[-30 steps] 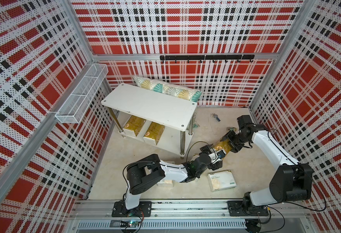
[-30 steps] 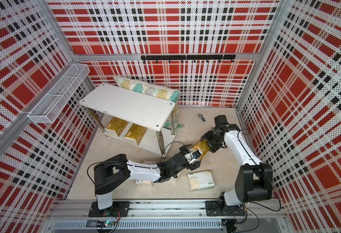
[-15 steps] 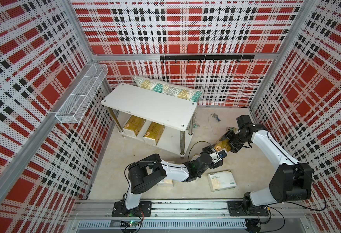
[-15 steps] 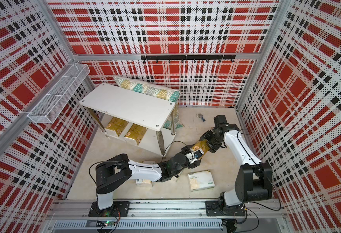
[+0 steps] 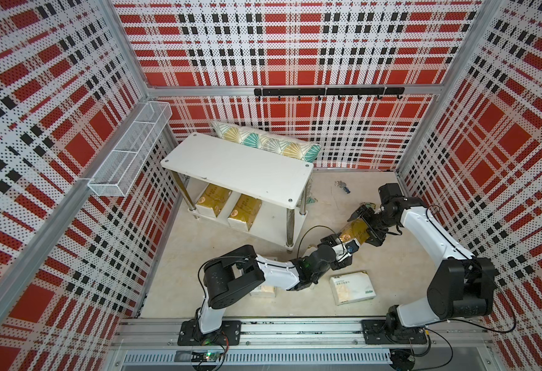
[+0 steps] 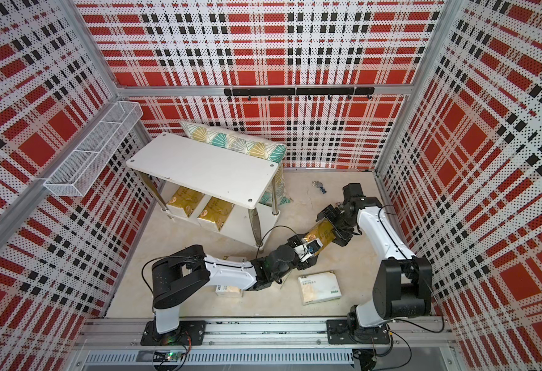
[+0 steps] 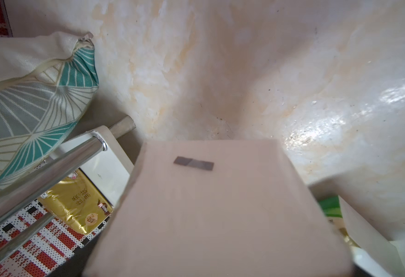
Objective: Place the tissue boxes on the shelf by color
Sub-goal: Pick up the box of tissues from the center of the board, then place a box of tissues on the shelf.
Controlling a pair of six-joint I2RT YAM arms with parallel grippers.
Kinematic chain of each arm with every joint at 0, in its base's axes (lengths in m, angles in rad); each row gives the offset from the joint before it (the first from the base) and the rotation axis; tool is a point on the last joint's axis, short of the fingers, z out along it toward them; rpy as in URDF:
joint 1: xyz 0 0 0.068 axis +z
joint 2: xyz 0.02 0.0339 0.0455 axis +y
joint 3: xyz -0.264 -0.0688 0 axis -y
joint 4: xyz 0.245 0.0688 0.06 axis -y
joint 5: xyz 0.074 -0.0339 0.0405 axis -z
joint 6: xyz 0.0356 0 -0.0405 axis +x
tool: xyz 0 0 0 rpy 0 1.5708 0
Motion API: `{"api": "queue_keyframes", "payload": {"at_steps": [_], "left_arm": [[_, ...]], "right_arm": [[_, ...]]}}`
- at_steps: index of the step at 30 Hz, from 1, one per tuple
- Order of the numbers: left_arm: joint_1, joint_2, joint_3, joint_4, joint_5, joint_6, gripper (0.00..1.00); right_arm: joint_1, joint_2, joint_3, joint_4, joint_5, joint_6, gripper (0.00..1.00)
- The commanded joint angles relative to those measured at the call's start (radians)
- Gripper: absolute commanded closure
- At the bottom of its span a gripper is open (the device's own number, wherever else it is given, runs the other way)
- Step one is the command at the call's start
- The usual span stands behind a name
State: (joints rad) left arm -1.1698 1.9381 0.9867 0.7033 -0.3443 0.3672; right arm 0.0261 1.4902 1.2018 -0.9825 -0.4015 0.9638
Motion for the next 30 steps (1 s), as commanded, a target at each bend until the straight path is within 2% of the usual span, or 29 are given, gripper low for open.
{"api": "queue_keyframes", "payload": {"at_steps": [1,9,17,20,24,30], "left_arm": [[0.008,-0.053,-0.016,0.036,0.007,-0.024,0.24],[0.019,-0.120,-0.036,0.022,0.002,-0.089,0.23],[0.017,-0.324,-0.070,-0.175,0.072,-0.328,0.23],[-0.005,-0.391,-0.110,-0.217,0.088,-0.364,0.23],[-0.052,-0.473,-0.149,-0.306,0.034,-0.398,0.23],[-0.073,-0.608,-0.193,-0.483,-0.017,-0.512,0.24]], "right_arm": [[-0.042,0.014,0.051,-0.039,0.032,-0.029,0.00],[-0.100,0.027,0.088,-0.066,0.125,-0.093,0.00],[-0.120,0.018,0.097,0.029,0.359,-0.160,0.00],[-0.128,0.028,0.077,0.065,0.371,-0.165,0.00],[-0.140,0.046,0.051,0.117,0.357,-0.170,0.00],[-0.150,0.060,0.037,0.162,0.351,-0.178,0.00]]}}
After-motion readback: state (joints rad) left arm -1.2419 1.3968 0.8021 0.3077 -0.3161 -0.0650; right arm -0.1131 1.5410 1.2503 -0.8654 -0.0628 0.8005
